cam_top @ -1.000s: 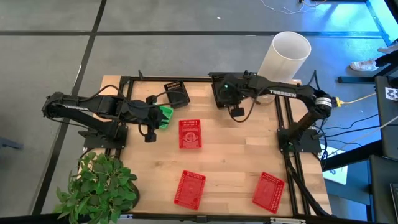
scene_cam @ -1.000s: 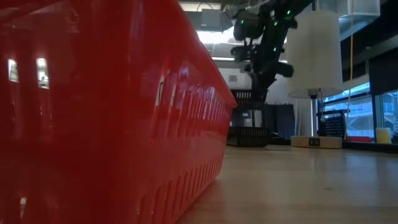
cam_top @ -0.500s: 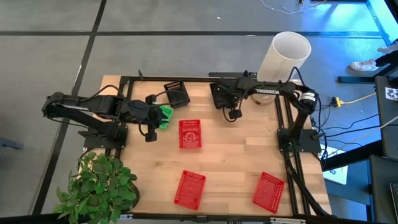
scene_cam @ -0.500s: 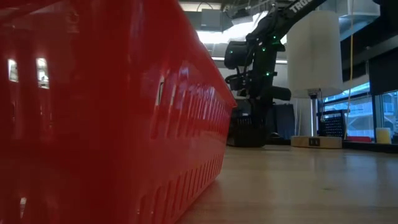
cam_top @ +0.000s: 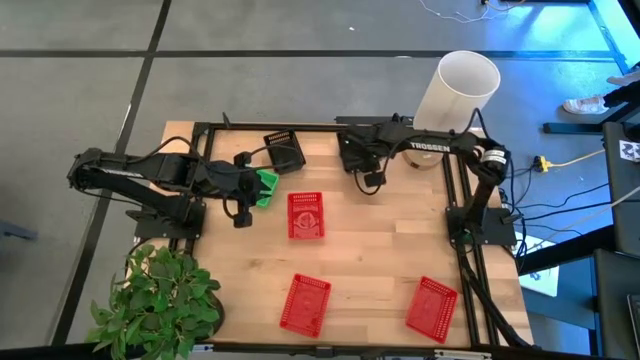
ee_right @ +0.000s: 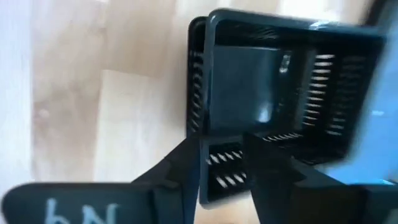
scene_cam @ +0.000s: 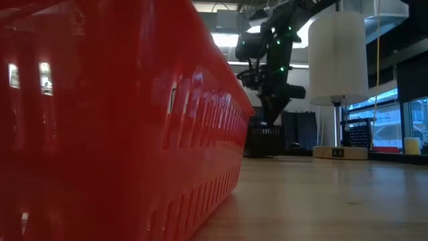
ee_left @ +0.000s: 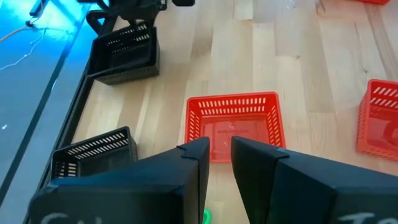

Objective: Stack baskets by color
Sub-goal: Stack the bottom black bin on the right black bin, then stack the left black bin on the black bins

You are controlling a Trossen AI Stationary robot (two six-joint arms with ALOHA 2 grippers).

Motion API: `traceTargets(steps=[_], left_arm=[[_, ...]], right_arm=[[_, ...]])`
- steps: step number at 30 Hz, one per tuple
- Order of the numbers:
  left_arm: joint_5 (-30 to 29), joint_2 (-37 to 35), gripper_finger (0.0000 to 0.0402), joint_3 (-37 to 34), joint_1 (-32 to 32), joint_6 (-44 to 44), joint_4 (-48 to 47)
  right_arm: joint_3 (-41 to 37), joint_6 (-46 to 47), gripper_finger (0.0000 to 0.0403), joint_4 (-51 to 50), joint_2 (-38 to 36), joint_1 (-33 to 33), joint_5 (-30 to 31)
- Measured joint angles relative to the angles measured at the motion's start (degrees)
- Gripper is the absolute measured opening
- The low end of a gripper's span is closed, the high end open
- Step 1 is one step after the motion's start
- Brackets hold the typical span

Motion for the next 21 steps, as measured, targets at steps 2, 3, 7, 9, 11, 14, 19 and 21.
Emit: traceTargets(steps=[2,3,7,9,11,14,19,21], left_arm=[[0.02,0.00,0.0058,0.00,0.00,0.01,0.00],[0.02,0.00,0.0058,0.00,0.00,-0.01,0.00],[0.03,0.00,0.0058,0.00,0.00,0.01,0.00],[0.04,0.00,0.0058,0.00,0.00,0.01,0.00],[0.04,0.00,0.0058,0.00,0.00,0.01,0.00],[0.04,0.00,0.0058,0.00,0.00,-0.01,0.00],[-0.02,0.00,0.0058,0.00,0.00,-0.56,0.00],[-0.62,0.00,0.0058,0.00,0.00,-1.60,0.00]], right_arm=[[1.97,0.02,0.0124,-1.71,0.00,0.49,1.28],[2.80,0.02,0.0125,-2.35,0.00,0.64,1.65],[5.71,1.26,0.0126,-5.38,0.00,1.18,1.78],[7.41,1.92,0.0126,-5.82,0.00,1.65,1.78],[9.10,2.08,0.0126,-5.53,0.00,2.47,1.72],[11.54,1.98,0.0126,-0.66,-0.04,3.76,-1.04],[12.81,1.57,0.0126,8.90,-0.04,4.26,-13.85],[12.64,1.53,0.0126,12.21,0.04,4.22,-17.86]])
